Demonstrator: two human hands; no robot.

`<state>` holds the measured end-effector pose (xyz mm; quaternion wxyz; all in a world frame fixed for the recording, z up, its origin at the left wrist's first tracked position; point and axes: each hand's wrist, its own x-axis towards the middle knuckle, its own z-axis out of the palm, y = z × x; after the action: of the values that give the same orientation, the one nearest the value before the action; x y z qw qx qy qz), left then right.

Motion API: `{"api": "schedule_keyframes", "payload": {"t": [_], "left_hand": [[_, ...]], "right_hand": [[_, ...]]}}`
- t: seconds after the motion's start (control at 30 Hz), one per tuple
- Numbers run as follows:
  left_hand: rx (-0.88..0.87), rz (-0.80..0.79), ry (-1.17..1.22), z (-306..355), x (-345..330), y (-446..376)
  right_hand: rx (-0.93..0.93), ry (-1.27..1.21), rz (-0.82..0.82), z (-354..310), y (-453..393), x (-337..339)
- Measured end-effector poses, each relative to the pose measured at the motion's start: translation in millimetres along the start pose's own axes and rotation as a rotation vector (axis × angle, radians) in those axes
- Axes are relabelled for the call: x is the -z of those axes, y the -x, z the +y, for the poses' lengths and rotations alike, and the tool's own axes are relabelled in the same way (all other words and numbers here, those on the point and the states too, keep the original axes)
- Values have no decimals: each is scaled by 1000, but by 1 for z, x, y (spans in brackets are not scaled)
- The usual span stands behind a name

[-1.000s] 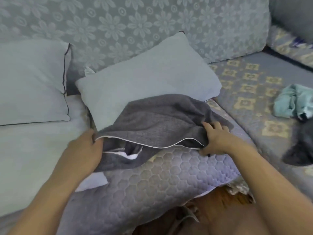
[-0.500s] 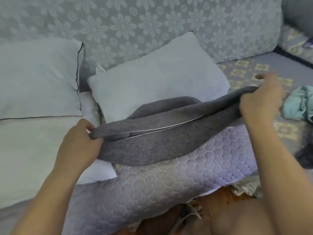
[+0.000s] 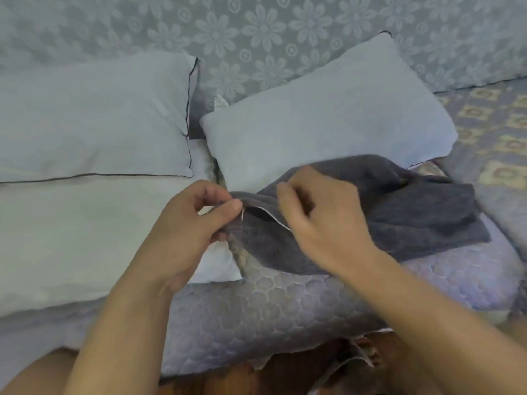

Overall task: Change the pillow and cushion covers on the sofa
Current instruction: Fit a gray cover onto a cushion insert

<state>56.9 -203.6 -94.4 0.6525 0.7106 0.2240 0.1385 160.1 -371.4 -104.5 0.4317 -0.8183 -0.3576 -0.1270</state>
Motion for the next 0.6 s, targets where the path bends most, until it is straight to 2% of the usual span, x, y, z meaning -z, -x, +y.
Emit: {"api": "schedule_keyframes", "payload": {"t": [0.07, 0.17, 0.33, 0.43, 0.6], "left_hand": [[10, 27, 186, -4, -3, 7], [13, 68, 278, -16, -7, 20], [-65, 194, 104, -26, -11, 29], [-118, 212, -23, -20, -13, 33], [-179, 147, -185, -11, -19, 36]], "right_hand": [[75, 46, -106, -4, 17, -21], [-30, 19, -226, 8, 21, -32], [-258, -333, -413, 0, 23, -27], [-299, -388, -371, -3, 23, -25], [-281, -397, -292, -14, 21, -11]]}}
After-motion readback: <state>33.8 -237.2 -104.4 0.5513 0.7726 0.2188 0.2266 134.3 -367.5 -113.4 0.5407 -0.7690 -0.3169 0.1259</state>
